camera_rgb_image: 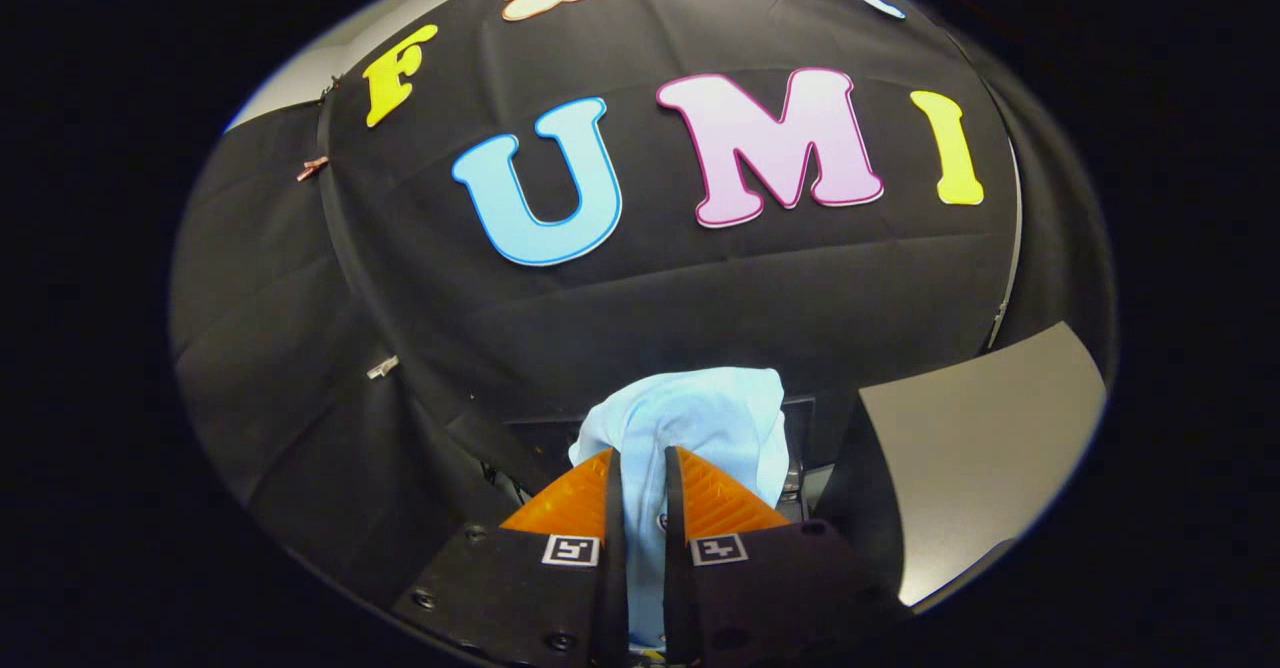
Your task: Put the clothes into the washing machine and then close the washing machine lid.
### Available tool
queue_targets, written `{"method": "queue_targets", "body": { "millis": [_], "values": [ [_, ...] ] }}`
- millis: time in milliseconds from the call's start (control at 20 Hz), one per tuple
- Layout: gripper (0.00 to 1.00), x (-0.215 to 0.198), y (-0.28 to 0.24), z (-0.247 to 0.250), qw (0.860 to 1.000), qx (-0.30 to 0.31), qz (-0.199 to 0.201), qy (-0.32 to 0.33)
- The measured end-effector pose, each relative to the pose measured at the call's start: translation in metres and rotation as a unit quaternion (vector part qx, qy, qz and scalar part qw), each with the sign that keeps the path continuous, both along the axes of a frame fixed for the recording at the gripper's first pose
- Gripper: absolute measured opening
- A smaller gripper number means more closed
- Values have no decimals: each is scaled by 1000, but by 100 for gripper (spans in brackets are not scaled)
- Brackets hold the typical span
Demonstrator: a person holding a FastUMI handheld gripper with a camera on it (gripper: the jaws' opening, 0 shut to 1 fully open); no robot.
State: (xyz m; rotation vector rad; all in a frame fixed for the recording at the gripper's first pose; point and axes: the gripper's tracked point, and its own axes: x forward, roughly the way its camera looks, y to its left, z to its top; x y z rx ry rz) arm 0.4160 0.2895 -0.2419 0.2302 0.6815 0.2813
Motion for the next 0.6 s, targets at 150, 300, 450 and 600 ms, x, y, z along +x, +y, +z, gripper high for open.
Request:
{"method": "queue_targets", "body": {
  "millis": [150,300,450,600],
  "values": [
    [19,2,8,-42,1000,-18,3,15],
    [19,4,13,-77,999,-30,-3,19],
    [19,4,14,-110,999,-48,-6,23],
    [19,2,16,-151,997,-63,-12,38]
  ]
}}
